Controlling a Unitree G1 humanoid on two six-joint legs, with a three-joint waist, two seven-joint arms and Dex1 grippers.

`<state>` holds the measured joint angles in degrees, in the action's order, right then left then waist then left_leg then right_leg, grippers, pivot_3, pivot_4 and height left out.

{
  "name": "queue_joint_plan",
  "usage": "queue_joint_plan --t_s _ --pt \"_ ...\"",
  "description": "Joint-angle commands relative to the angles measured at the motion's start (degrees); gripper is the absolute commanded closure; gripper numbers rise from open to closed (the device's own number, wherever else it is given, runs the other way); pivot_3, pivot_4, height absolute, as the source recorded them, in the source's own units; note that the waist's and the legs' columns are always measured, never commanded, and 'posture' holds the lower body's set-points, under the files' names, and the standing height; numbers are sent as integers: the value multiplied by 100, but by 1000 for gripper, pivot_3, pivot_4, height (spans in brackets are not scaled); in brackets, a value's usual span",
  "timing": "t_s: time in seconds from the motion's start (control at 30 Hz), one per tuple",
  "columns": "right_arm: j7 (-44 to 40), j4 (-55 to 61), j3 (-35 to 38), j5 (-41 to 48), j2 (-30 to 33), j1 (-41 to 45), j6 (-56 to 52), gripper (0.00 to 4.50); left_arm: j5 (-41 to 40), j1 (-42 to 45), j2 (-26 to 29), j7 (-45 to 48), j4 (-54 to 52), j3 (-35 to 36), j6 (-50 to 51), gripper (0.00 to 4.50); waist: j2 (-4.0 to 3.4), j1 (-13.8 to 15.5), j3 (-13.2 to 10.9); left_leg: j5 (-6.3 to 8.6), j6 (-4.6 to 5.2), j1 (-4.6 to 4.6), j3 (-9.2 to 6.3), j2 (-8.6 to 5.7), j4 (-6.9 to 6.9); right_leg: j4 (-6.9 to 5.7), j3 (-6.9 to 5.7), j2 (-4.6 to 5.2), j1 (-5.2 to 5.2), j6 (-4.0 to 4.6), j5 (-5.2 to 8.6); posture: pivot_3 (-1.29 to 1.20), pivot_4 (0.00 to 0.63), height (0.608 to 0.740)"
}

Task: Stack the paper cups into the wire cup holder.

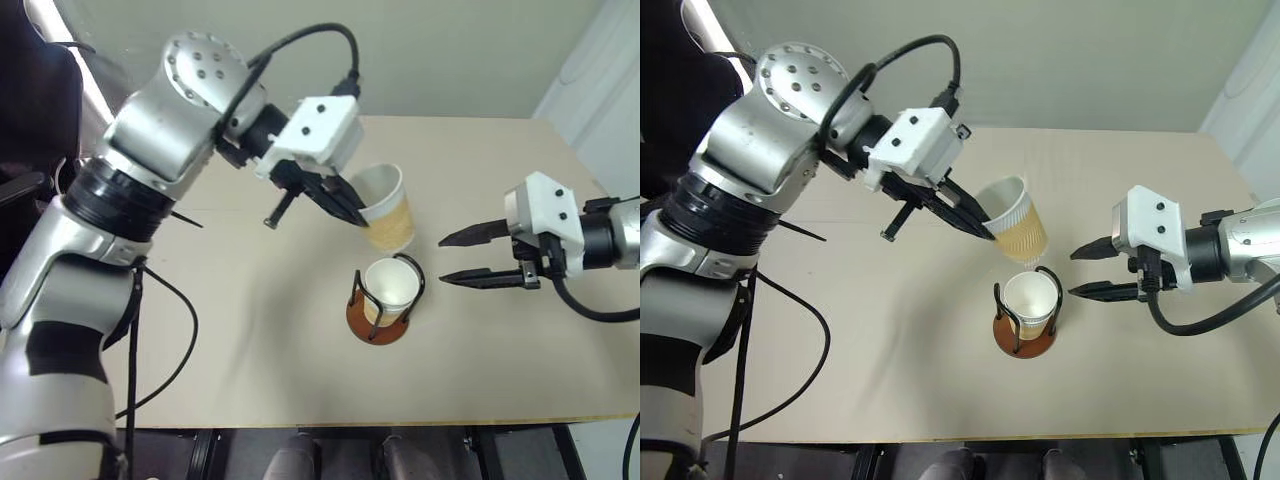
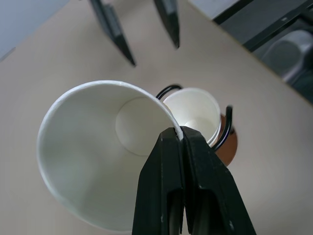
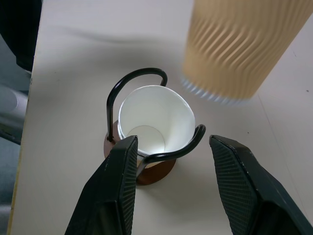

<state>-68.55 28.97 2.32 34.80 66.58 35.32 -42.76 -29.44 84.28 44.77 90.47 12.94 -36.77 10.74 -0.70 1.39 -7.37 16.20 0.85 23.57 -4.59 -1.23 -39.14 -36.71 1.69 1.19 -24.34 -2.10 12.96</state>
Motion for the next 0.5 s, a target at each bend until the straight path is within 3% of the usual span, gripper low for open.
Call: queue_joint_plan --t_s 0.03,0.5 --pt "17 132 265 68 124 -12 10 2180 -184 328 -46 203 -51 -137 -169 4478 0 8 0 0 0 2 0 0 -1 1 0 0 0 -1 0 0 150 740" --pt "-139 -137 1010 -258 739 -1118 344 2180 -277 490 -247 203 -83 -541 -413 4478 0 48 0 2 3 11 1 -1 -6 11 0 0 0 -10 -2 0 150 740"
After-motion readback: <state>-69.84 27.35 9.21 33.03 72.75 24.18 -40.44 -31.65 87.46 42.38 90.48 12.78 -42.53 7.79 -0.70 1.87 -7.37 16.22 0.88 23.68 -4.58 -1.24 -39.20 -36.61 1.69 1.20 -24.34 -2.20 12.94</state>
